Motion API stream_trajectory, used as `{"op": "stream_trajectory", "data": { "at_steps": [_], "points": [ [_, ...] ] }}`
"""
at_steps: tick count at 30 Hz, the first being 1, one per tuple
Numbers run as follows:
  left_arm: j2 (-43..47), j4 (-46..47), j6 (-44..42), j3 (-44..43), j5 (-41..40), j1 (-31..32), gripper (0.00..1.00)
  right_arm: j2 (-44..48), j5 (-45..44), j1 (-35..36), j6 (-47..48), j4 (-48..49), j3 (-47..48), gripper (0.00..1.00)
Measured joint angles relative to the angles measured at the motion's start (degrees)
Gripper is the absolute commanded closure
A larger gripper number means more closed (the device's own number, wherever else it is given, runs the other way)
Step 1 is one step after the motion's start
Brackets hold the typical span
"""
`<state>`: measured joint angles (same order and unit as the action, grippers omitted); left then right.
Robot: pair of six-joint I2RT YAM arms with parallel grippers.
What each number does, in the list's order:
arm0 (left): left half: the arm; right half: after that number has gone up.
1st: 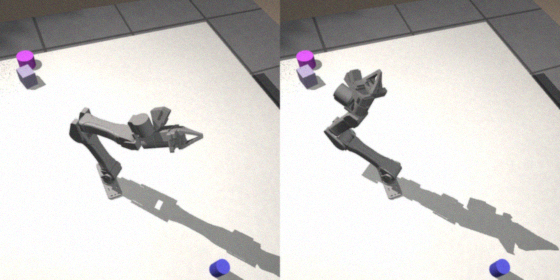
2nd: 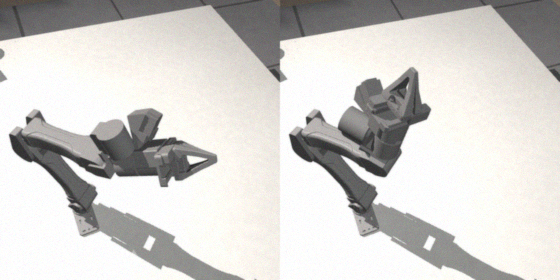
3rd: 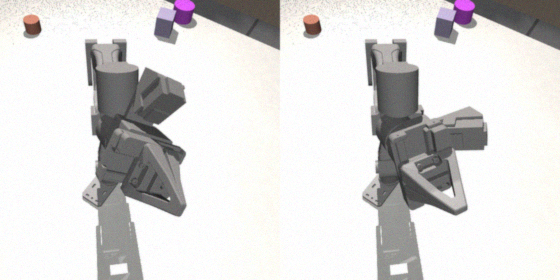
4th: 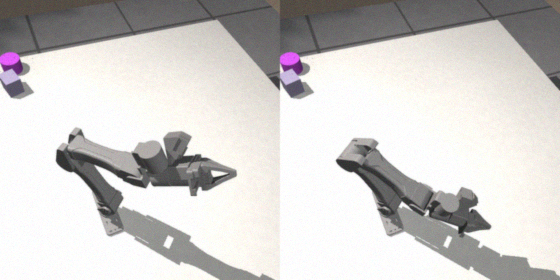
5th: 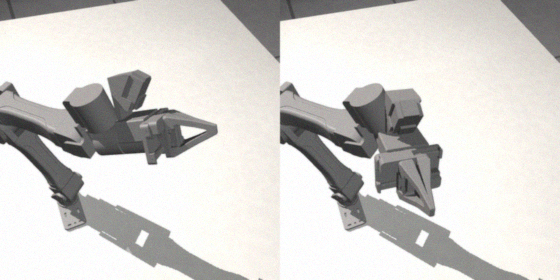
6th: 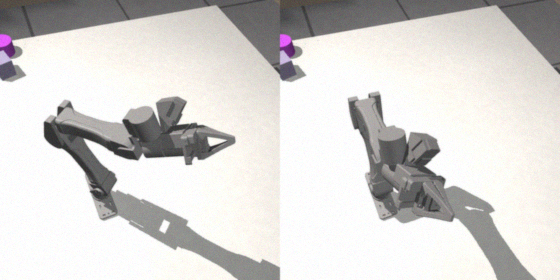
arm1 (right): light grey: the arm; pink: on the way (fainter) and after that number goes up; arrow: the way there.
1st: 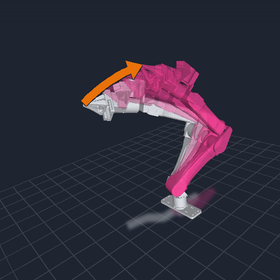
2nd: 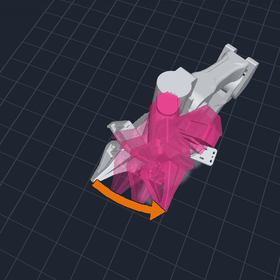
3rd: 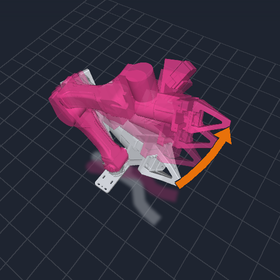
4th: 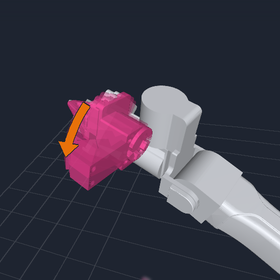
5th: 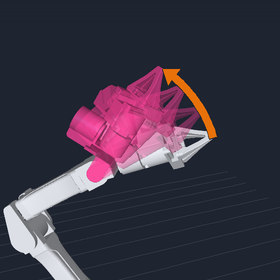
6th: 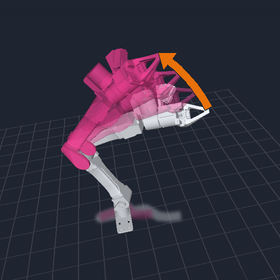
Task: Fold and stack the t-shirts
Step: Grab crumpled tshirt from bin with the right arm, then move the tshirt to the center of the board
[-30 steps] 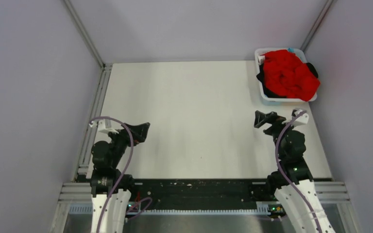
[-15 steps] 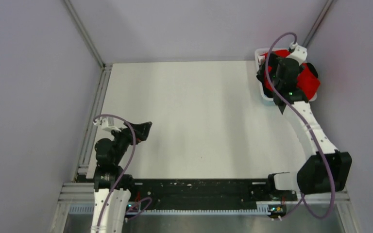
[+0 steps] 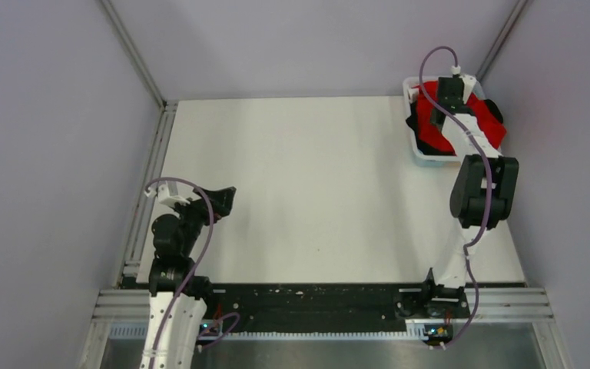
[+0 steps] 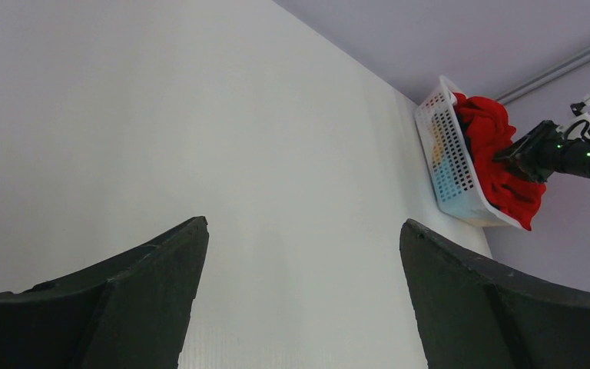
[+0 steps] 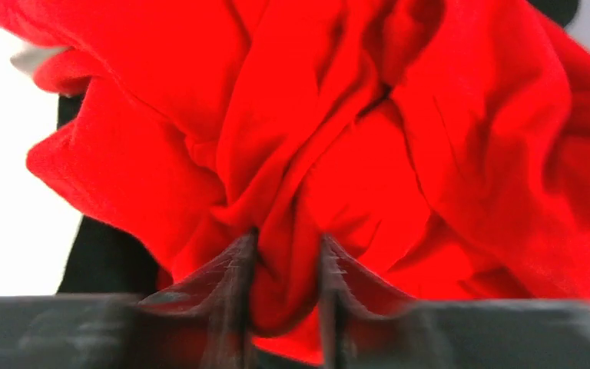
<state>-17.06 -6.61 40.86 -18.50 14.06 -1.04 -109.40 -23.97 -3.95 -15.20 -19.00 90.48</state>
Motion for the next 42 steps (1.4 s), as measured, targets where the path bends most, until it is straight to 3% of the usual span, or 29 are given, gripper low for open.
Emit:
{"op": "stream_trajectory", "data": {
  "at_steps": [1,8,16,21,26,38,42],
  "points": [
    [-0.4,0.3,0.0,0.0,0.0,0.0,0.01,-1.7,0.2,-0.1,0.6,-0.7,1.4,1.00],
    [-2.3,1.0,0.0,0.0,0.1,0.0,0.01,-4.6,2.0,-0.2,3.7,-2.4,8.7,1.00],
    [-2.3,1.1,0.0,0.0,0.5,0.0,0.01,10.4,4.5,1.3,7.7,-2.6,8.7,1.00],
    [-2.3,1.1,0.0,0.0,1.3,0.0,0.01,20.5,4.7,9.2,12.9,-0.9,14.5,1.00],
    [-2.3,1.1,0.0,0.0,1.3,0.0,0.01,23.8,11.9,18.8,14.3,-1.0,21.6,1.00],
    [-2.3,0.7,0.6,0.0,0.8,0.0,0.01,22.6,36.8,37.6,8.0,-3.7,25.8,1.00],
    [-2.3,-1.3,1.3,0.0,-0.3,0.0,0.01,23.4,42.2,39.5,4.2,0.2,21.6,1.00]
  ]
}}
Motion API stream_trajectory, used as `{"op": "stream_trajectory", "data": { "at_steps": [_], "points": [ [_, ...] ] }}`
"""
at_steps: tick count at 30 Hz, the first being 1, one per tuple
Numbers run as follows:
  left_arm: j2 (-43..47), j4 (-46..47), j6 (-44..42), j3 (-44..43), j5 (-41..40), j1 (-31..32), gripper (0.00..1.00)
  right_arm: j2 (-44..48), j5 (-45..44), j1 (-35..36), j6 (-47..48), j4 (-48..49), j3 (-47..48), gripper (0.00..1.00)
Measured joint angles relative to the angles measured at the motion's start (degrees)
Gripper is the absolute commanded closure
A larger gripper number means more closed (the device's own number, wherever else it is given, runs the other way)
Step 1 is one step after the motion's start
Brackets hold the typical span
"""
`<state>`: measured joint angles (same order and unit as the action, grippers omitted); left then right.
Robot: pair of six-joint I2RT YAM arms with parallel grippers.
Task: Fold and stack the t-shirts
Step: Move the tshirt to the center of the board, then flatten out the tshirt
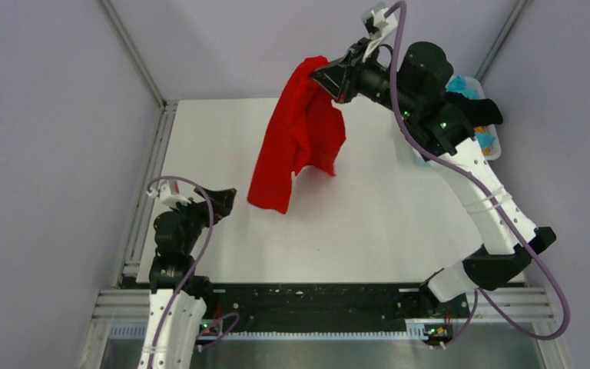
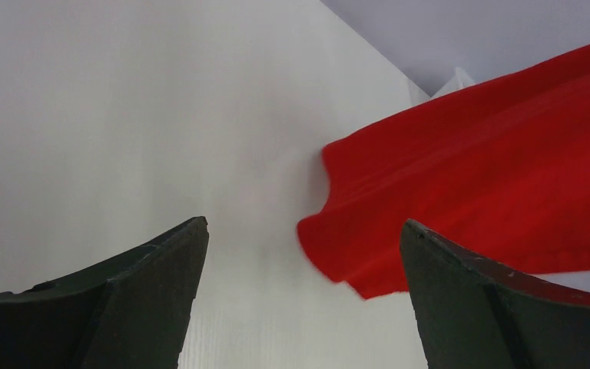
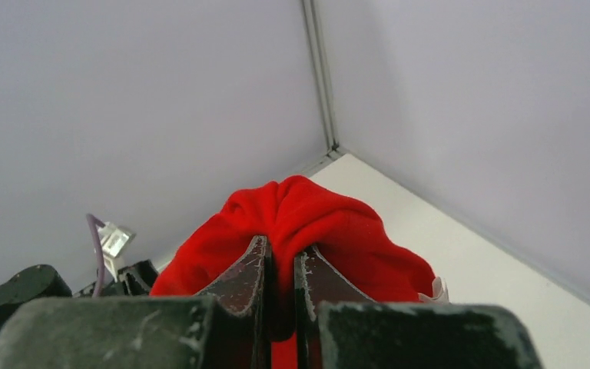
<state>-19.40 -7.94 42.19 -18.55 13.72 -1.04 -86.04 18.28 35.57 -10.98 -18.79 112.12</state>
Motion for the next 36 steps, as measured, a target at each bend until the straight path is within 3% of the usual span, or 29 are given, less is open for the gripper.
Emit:
{"op": "stream_trajectory", "data": {
  "at_steps": [5,13,20,21,22,24,25,30,33,36],
  "points": [
    [0.0,-3.0,1.4,-0.9,-0.3,0.0,0.01,5.4,-4.0,-0.1,-3.8,6.0,-17.4,1.00],
    [-4.6,-6.4,3.0,-4.4,-0.9,0.0,0.01,16.6,-32.5,-0.3,-8.5,7.5,-48.9,0.98],
    [-18.6,-7.4,3.6,-6.5,1.8,1.2,0.01,11.5,-45.3,-3.8,-12.0,0.2,-53.8,0.76],
    [-20.7,-7.5,3.7,-6.7,1.6,2.5,0.01,9.7,-47.4,-4.5,-12.3,-0.9,-53.8,0.69],
    [-22.3,-7.7,3.8,-6.8,1.1,4.2,0.01,8.4,-48.7,-5.0,-12.6,-1.7,-53.8,0.58],
    [-25.8,-9.0,4.2,-7.3,-1.2,9.5,0.01,6.3,-51.5,-5.9,-13.2,-3.2,-53.8,0.13],
    [-27.1,-9.7,4.3,-7.6,-2.5,11.9,0.01,5.6,-52.9,-6.3,-13.5,-4.2,-53.7,0.03],
    [-36.1,-12.6,4.5,-9.8,-10.8,24.1,0.05,5.9,-60.4,-6.9,-14.4,-7.7,-52.0,0.01],
    [-40.9,-14.2,4.6,-10.4,-14.3,25.7,0.10,9.7,-61.5,-6.9,-15.5,-8.7,-53.0,0.01],
    [-45.5,-14.6,4.6,-11.5,-16.6,25.9,0.14,19.0,-60.2,-6.9,-16.3,-7.2,-59.1,0.01]
  ]
}}
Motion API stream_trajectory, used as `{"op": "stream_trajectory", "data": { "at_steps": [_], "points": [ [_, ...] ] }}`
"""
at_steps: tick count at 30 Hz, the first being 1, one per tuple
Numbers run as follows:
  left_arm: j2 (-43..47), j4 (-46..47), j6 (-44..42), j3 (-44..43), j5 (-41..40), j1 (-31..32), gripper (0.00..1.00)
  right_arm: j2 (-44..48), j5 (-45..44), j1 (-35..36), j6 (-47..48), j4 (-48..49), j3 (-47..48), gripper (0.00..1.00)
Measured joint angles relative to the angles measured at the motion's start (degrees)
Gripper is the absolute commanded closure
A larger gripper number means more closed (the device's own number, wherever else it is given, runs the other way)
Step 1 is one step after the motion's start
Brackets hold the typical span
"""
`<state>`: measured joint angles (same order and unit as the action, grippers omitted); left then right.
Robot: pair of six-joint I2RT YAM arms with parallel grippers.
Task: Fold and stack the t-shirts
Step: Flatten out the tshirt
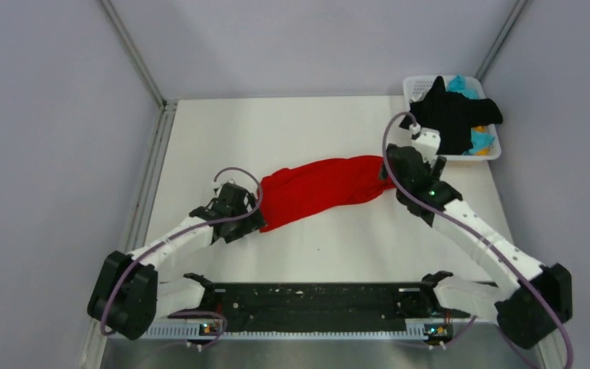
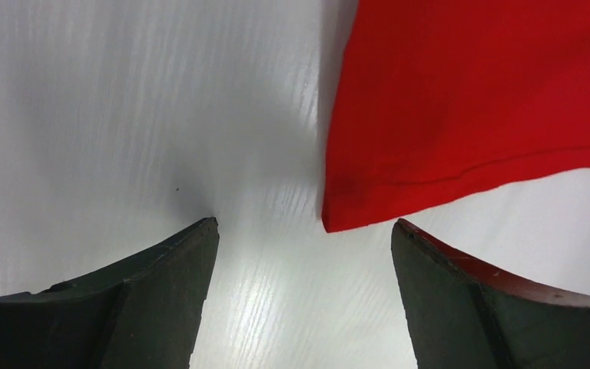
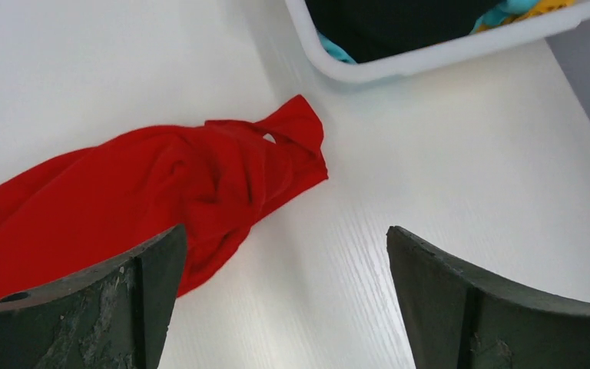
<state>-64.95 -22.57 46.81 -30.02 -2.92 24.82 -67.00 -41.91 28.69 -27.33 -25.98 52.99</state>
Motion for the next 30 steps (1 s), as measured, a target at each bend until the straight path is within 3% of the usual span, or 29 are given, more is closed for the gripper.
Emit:
{"op": "stream_trajectory", "data": {
  "at_steps": [5,8,9,12,16,20,30],
  "points": [
    [-7.8,1.3,-0.3,-4.3,-1.6,0.8,0.22,16.5,5.0,0.0,-1.3,4.2,-13.0,0.01],
    [-11.8,2.5,-0.4,-6.9,-2.2,2.0,0.38,22.4,8.4,0.0,-1.8,6.3,-18.4,0.01],
    [-13.8,3.0,-0.4,-8.3,-2.5,2.8,0.49,23.8,9.4,0.0,-1.9,6.7,-19.7,0.01],
    [-18.9,4.4,-0.1,-11.8,-3.4,5.0,1.00,25.3,11.3,0.0,-2.2,7.5,-21.5,0.01],
    [-23.9,4.8,-0.2,-15.9,-4.8,7.9,1.00,24.1,13.3,0.0,-2.4,8.8,-21.6,0.02],
    [-23.2,3.9,0.1,-16.1,-7.4,8.9,1.00,20.0,15.0,0.0,-2.3,11.3,-21.6,0.03],
    [3.9,0.0,4.7,-8.7,-17.2,9.0,1.00,10.8,12.4,0.0,-2.5,11.1,-20.6,0.17]
  ]
}}
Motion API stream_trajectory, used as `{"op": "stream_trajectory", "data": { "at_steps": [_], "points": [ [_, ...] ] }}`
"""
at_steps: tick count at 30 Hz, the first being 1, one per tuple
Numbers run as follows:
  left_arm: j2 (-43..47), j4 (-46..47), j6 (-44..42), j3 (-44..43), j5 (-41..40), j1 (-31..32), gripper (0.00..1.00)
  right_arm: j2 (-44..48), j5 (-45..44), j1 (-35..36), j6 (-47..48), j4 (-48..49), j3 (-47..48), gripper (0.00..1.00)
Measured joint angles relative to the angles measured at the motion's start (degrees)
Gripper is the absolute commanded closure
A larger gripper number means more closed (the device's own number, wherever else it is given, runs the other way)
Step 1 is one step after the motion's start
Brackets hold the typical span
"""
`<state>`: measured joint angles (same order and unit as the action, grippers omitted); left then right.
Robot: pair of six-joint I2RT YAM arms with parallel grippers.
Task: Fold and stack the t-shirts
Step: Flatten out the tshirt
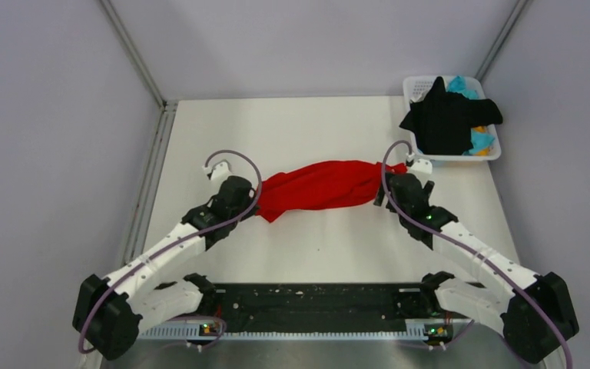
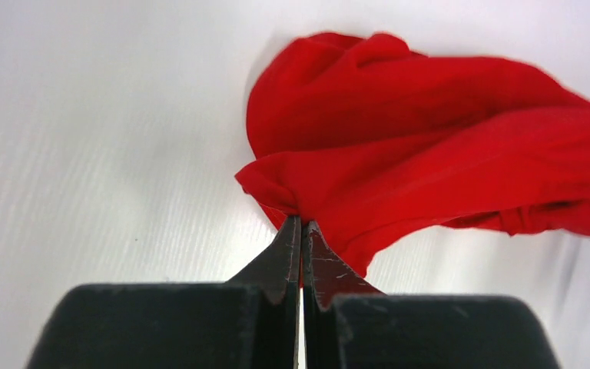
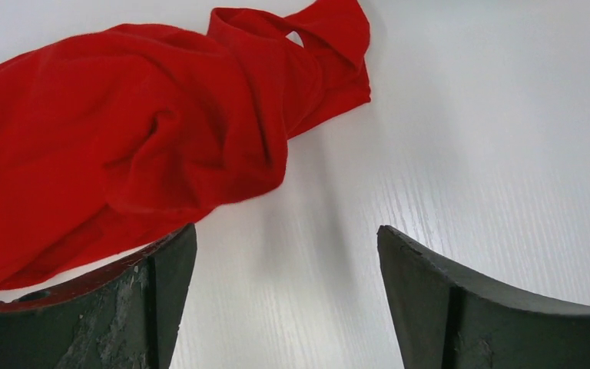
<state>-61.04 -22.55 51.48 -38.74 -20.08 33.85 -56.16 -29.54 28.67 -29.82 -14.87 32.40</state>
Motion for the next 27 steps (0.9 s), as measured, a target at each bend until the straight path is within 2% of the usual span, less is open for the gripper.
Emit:
{"op": "stream_trajectory", "data": {
  "at_steps": [4,12,18,22,27],
  "points": [
    [5.4,-1.1,1.1,1.7,-4.7,0.0,1.00,-1.3,1.0,-0.2,-1.0,0.3,0.6,0.19],
    [6.7,-3.6,1.4,2.0,-8.9,0.0,1.00,-1.2,5.6,-1.3,-4.9,4.7,0.7,0.31],
    [6.7,-4.8,1.6,2.0,-9.8,0.0,1.00,-1.3,11.7,-9.8,-6.9,8.3,-1.8,0.34],
    [6.2,-4.9,1.6,2.0,-9.8,0.0,1.00,-1.4,18.2,-12.3,-6.9,11.1,-6.1,0.35],
    [4.7,-5.0,1.6,2.0,-9.5,0.0,1.00,-1.9,24.8,-12.3,-6.9,15.8,-9.4,0.50]
  ]
}}
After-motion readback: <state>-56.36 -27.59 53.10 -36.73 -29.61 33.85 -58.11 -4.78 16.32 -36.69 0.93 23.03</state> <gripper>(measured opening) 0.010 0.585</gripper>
